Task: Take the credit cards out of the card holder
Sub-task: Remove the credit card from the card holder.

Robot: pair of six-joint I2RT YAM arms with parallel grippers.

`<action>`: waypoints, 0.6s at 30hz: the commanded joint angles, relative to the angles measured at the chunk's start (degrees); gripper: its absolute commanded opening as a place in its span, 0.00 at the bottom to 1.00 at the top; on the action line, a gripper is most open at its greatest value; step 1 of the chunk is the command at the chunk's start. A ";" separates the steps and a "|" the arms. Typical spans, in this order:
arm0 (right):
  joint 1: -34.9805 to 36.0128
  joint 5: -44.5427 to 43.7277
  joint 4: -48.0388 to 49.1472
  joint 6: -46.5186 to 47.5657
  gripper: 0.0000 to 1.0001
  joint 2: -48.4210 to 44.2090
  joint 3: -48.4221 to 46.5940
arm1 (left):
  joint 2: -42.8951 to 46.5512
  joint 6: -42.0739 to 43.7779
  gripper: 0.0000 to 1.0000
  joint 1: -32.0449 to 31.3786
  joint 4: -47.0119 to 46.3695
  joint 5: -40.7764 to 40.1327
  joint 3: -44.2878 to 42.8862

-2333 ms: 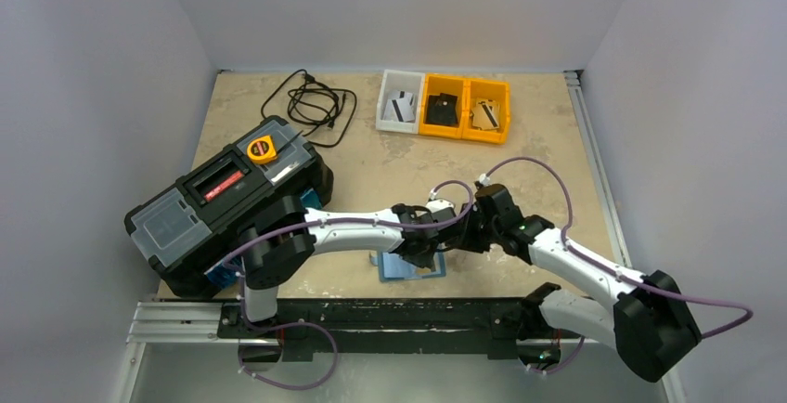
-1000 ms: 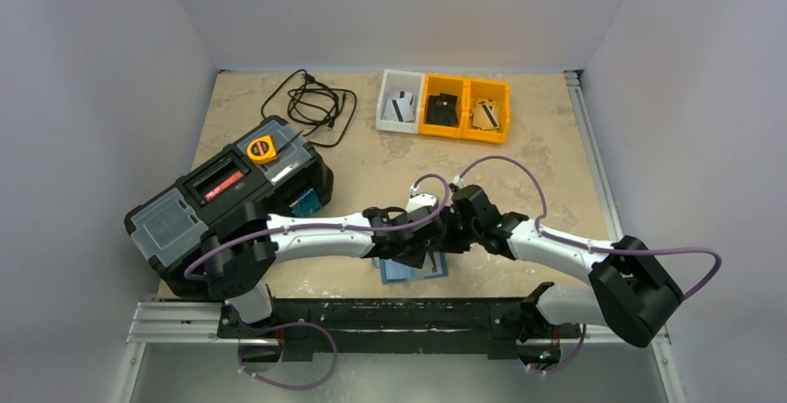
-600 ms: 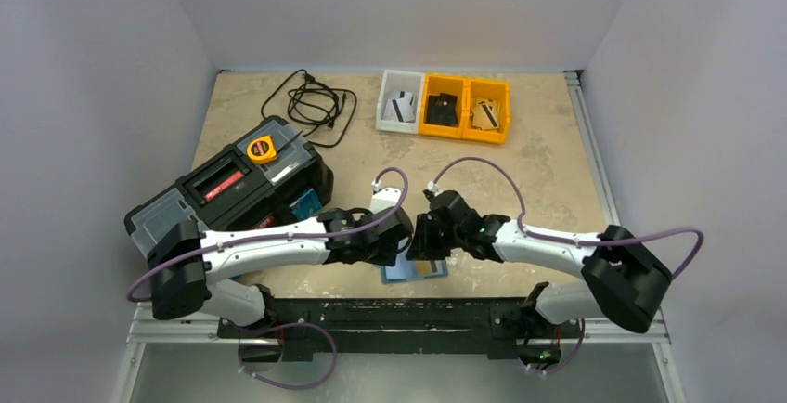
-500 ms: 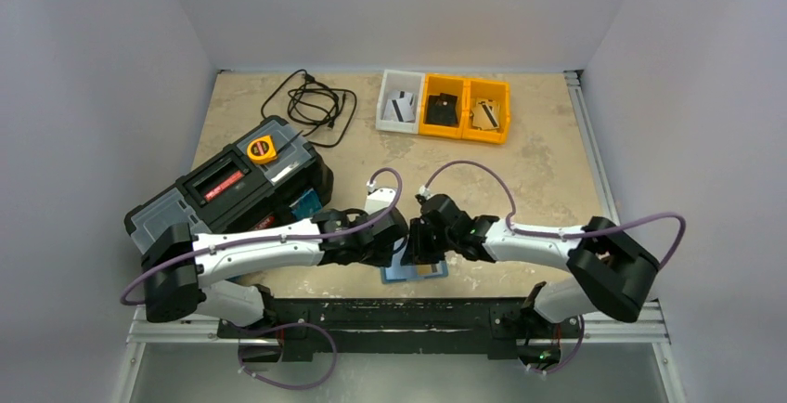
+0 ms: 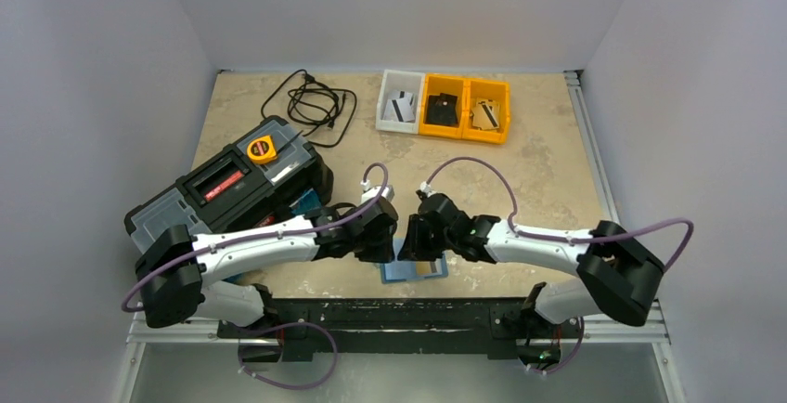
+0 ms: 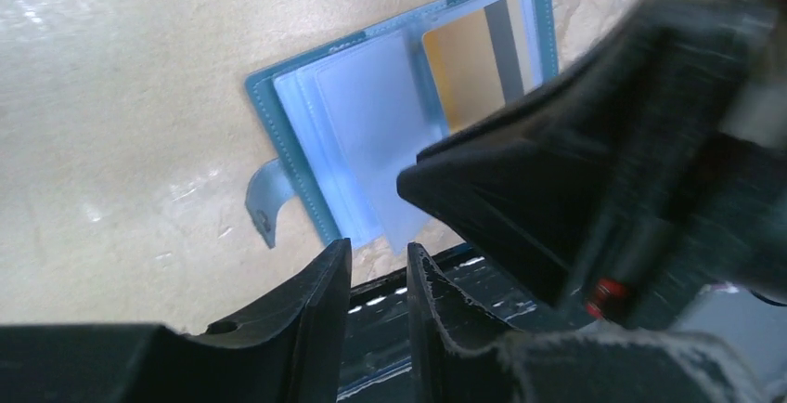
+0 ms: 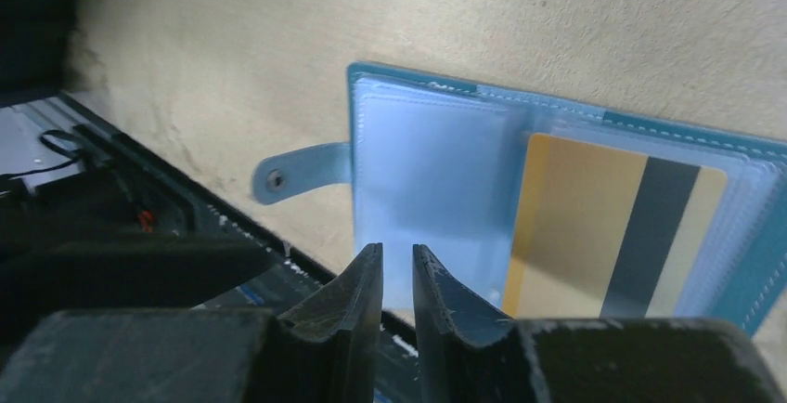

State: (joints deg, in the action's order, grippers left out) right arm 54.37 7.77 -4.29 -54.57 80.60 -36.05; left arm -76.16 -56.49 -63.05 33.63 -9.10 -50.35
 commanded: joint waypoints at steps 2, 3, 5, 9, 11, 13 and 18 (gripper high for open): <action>0.07 -7.04 -5.61 -2.47 0.20 -7.68 -1.57 | 0.62 -1.35 0.27 3.91 -12.81 12.11 2.23; 0.03 -7.60 -6.91 -2.78 0.20 -8.78 -1.52 | -0.31 -1.39 0.27 4.24 -13.94 13.43 1.82; -0.39 -9.93 -9.23 -2.98 0.21 -10.44 -1.38 | -2.62 -1.63 0.27 4.57 -15.91 16.05 0.86; -2.88 -10.68 -11.46 -2.80 0.21 -13.63 0.68 | -7.20 -2.47 0.26 4.90 -19.03 18.92 -1.12; -4.14 -10.65 -12.06 -2.35 0.21 -14.93 1.62 | -9.50 -2.86 0.25 5.08 -19.86 19.55 -1.57; -4.95 -10.92 -12.46 -1.51 0.22 -15.66 2.46 | -11.37 -3.32 0.25 5.36 -21.43 20.47 -1.26; -5.37 -11.59 -13.48 0.32 0.22 -14.44 3.39 | -15.63 -4.27 0.25 6.93 -27.21 23.13 1.23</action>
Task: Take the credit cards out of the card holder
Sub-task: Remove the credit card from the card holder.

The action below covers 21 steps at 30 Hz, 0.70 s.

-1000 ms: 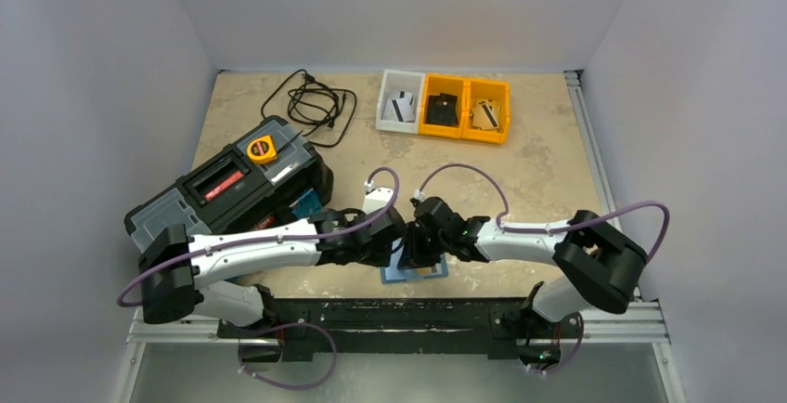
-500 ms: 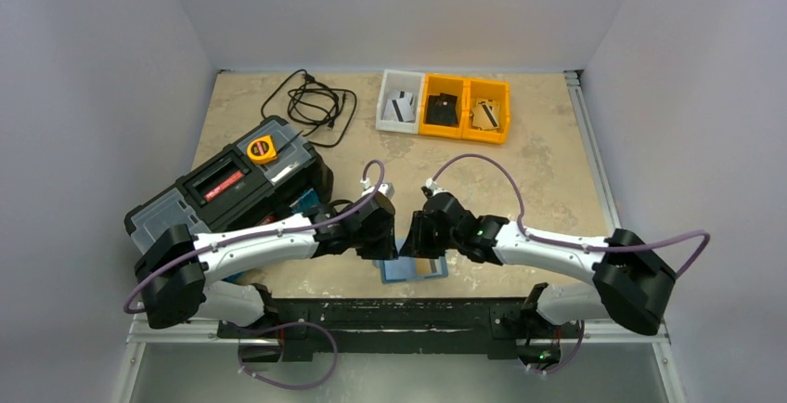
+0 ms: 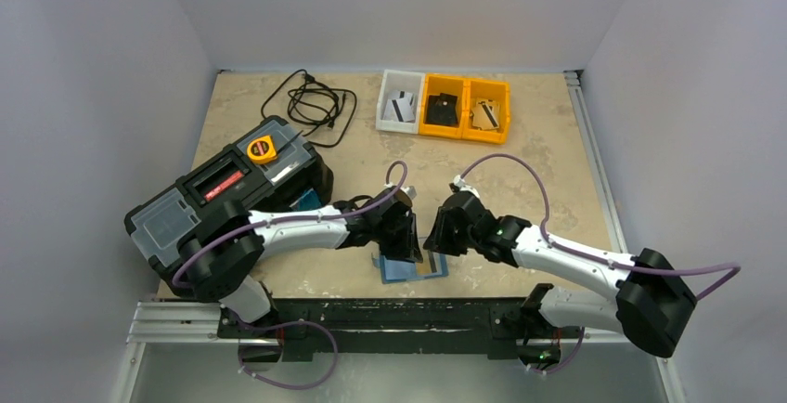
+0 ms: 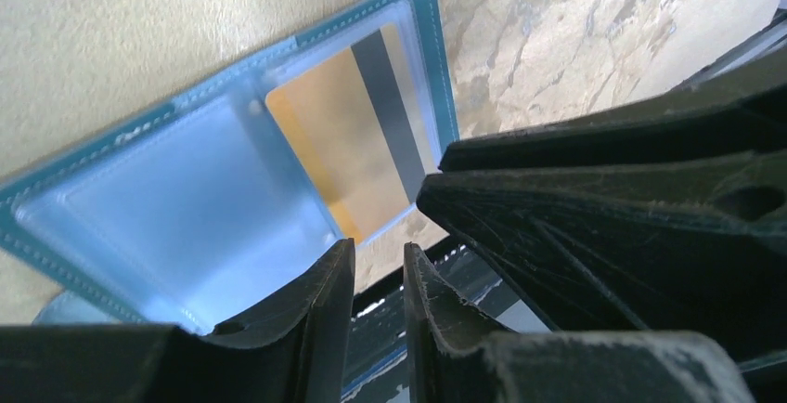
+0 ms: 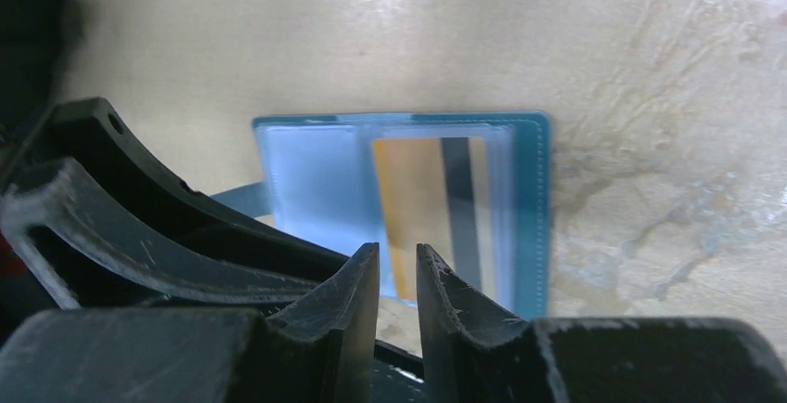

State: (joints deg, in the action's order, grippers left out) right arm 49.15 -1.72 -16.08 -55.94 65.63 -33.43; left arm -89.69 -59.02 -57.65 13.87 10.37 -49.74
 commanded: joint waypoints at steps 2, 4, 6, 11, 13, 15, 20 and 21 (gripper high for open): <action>-0.10 -2.66 -2.04 2.46 0.21 1.64 0.73 | -3.43 -2.17 0.25 1.90 -8.98 4.11 1.57; -0.10 -3.47 -2.49 3.04 0.21 2.39 0.61 | -4.37 -2.23 0.25 2.08 -9.68 4.20 2.00; -0.10 -5.29 -3.54 3.66 0.21 2.84 0.25 | -5.10 -2.24 0.25 2.23 -9.99 4.07 2.26; -0.10 -8.12 -4.95 4.78 0.21 4.04 -0.76 | -5.19 -1.63 0.25 2.58 -8.75 2.60 3.06; -0.14 -8.10 -4.45 5.10 0.21 4.45 -0.68 | -5.34 -1.51 0.25 2.73 -8.70 2.57 3.26; -0.10 -7.66 -3.94 5.37 0.20 5.10 -0.63 | -5.48 -1.58 0.25 2.78 -8.68 2.52 3.33; 0.03 -6.30 -2.51 5.49 0.19 6.27 -0.29 | -6.64 -1.83 0.25 3.03 -9.96 3.03 3.34; 0.18 -6.15 -2.36 5.49 0.19 6.31 -0.16 | -7.00 -1.95 0.25 3.13 -10.26 3.21 3.47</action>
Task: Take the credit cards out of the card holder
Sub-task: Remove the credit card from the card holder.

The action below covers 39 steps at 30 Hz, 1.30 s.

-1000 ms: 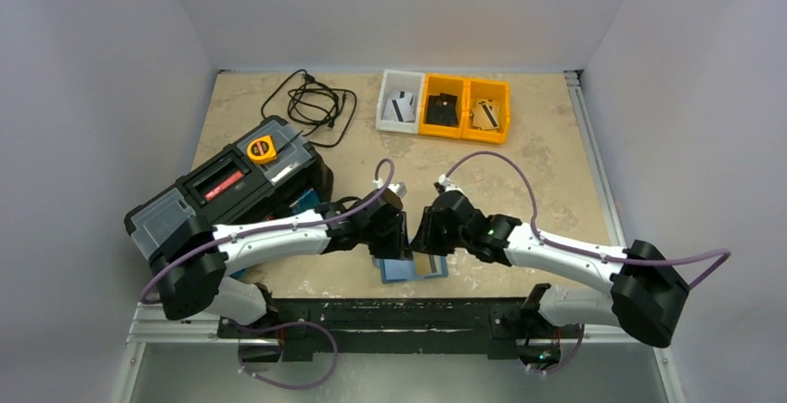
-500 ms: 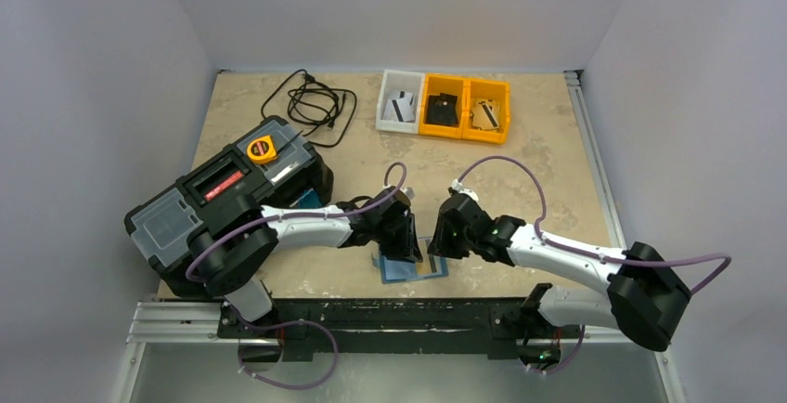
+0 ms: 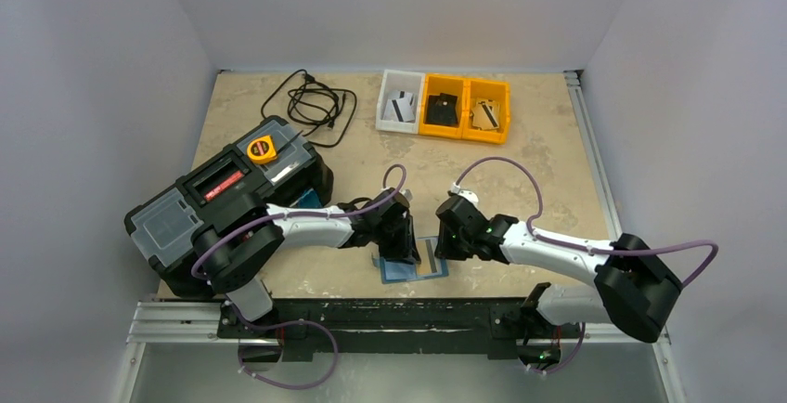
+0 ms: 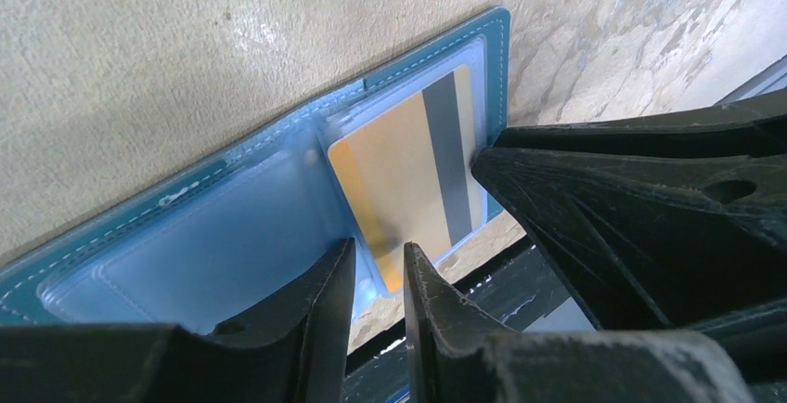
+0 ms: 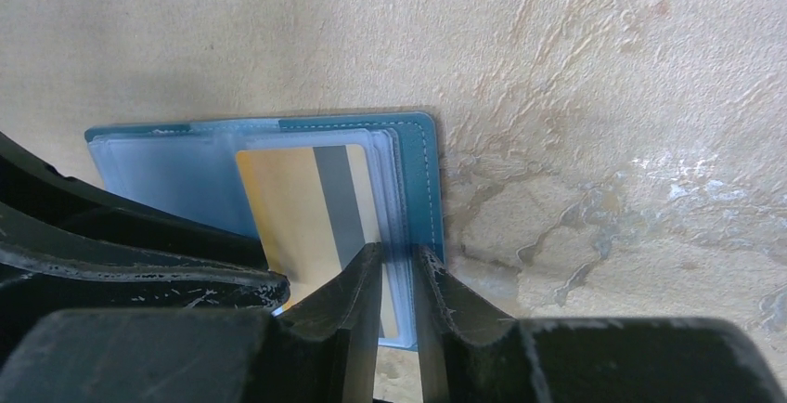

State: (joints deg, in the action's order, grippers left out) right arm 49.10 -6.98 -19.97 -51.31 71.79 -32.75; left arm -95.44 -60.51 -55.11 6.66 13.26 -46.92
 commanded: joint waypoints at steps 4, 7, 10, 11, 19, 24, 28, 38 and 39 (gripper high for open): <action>0.85 -0.29 1.92 0.64 0.16 0.41 -0.76 | -1.84 -0.95 0.24 0.62 -4.28 0.71 1.10; 1.53 0.54 2.46 0.32 0.14 0.70 -0.80 | -1.94 -1.23 0.23 0.69 -4.97 0.92 1.40; 2.11 1.26 3.26 -0.13 0.13 0.98 -0.53 | -1.95 -1.36 0.22 0.70 -5.28 1.08 1.45; 2.26 1.47 3.43 -0.39 0.13 1.05 -0.43 | -2.02 -1.43 0.21 0.71 -5.41 1.15 1.43; 2.25 1.26 2.67 -2.27 0.12 2.58 0.67 | -0.81 -2.07 0.16 0.80 -6.77 1.97 2.71; 2.23 1.42 2.87 -3.34 0.07 4.53 1.82 | 0.38 -1.85 0.16 1.01 -9.48 3.68 3.93; 2.14 1.47 3.28 -4.16 0.05 5.27 2.58 | 1.47 -2.56 0.17 1.30 -11.22 4.15 5.74; 0.60 2.22 3.85 -4.33 0.02 5.65 3.92 | 4.26 -2.81 0.20 2.02 -12.26 3.89 8.70; 0.50 2.30 3.92 -4.33 0.02 5.69 4.02 | 4.45 -2.85 0.20 2.09 -12.49 3.88 8.88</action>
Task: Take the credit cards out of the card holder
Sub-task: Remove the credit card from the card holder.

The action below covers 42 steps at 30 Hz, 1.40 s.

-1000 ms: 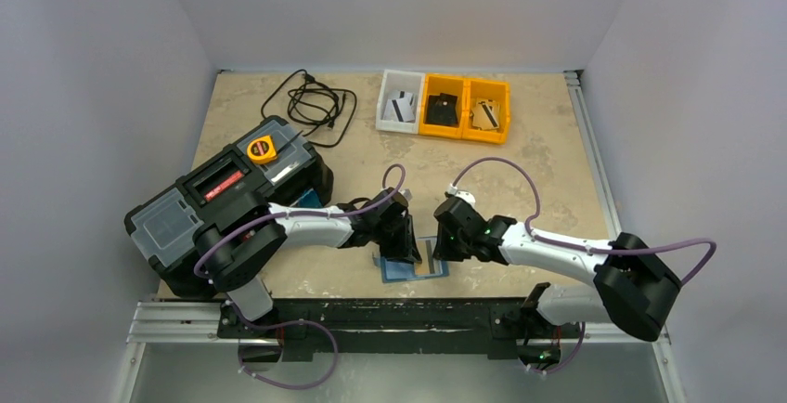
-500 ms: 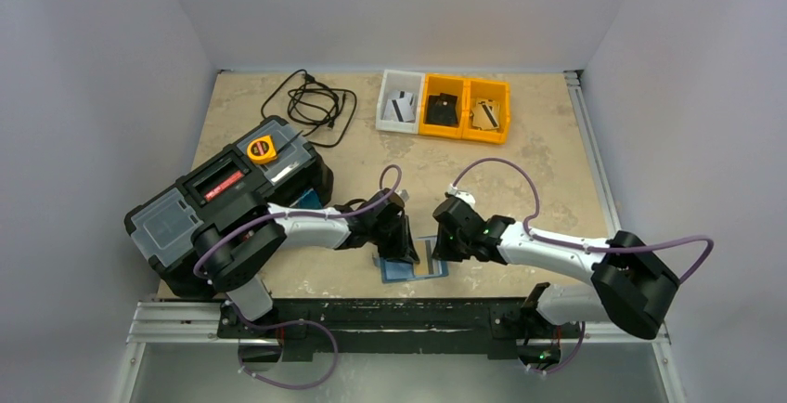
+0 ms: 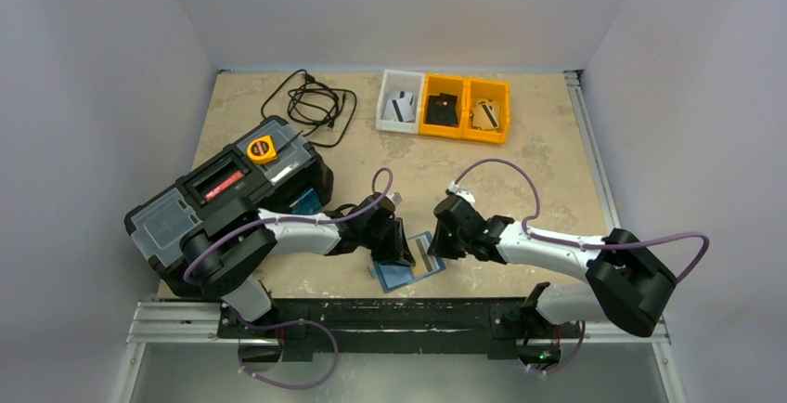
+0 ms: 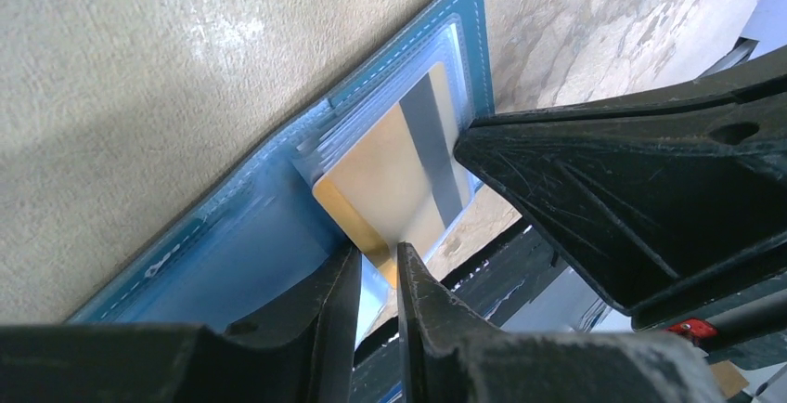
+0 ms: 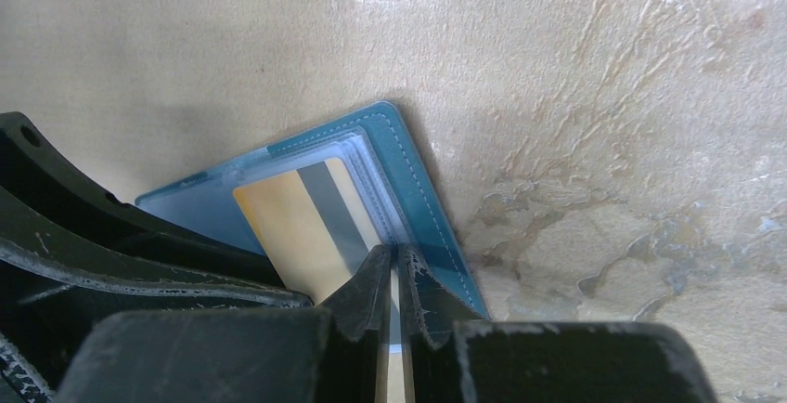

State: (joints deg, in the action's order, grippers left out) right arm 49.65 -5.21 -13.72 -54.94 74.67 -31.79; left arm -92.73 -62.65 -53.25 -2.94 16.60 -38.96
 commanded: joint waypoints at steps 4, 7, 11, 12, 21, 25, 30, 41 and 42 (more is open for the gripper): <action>-0.17 0.60 -2.37 -0.70 0.02 2.72 3.25 | 2.23 -0.79 0.19 0.32 -3.41 0.62 1.51; -0.27 0.72 -2.20 -0.70 0.01 2.72 3.36 | 2.18 -0.76 0.15 0.43 -3.65 0.93 1.58; -0.30 0.88 -2.10 -0.79 0.01 2.67 3.36 | 2.01 -0.88 0.09 0.52 -4.36 1.32 1.78; -0.31 0.90 -2.10 -0.79 0.01 2.75 3.34 | 1.95 -0.89 0.08 0.52 -4.42 1.45 1.78; -1.31 0.25 -3.14 -0.82 0.01 1.88 3.48 | 1.96 0.50 0.00 1.20 -1.04 2.12 0.29; -2.74 -0.13 -3.97 -0.38 0.00 0.40 3.93 | 1.75 3.37 0.00 2.42 2.70 4.92 -1.24; -5.00 -0.15 -4.48 0.50 0.00 -1.36 4.65 | 3.04 6.75 0.00 4.30 7.33 8.07 -1.26; -5.63 0.28 -4.13 0.93 0.00 -2.02 4.53 | 5.50 11.86 0.00 5.56 15.39 9.66 -3.77; -5.69 0.33 -4.17 1.08 0.00 -2.41 4.32 | 6.15 12.16 0.00 5.65 16.46 9.41 -4.02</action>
State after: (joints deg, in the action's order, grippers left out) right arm 44.62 -1.72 -12.25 -55.88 72.58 -29.12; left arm -90.17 -54.11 -48.01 8.03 24.95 -40.80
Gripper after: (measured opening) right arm 0.004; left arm 0.014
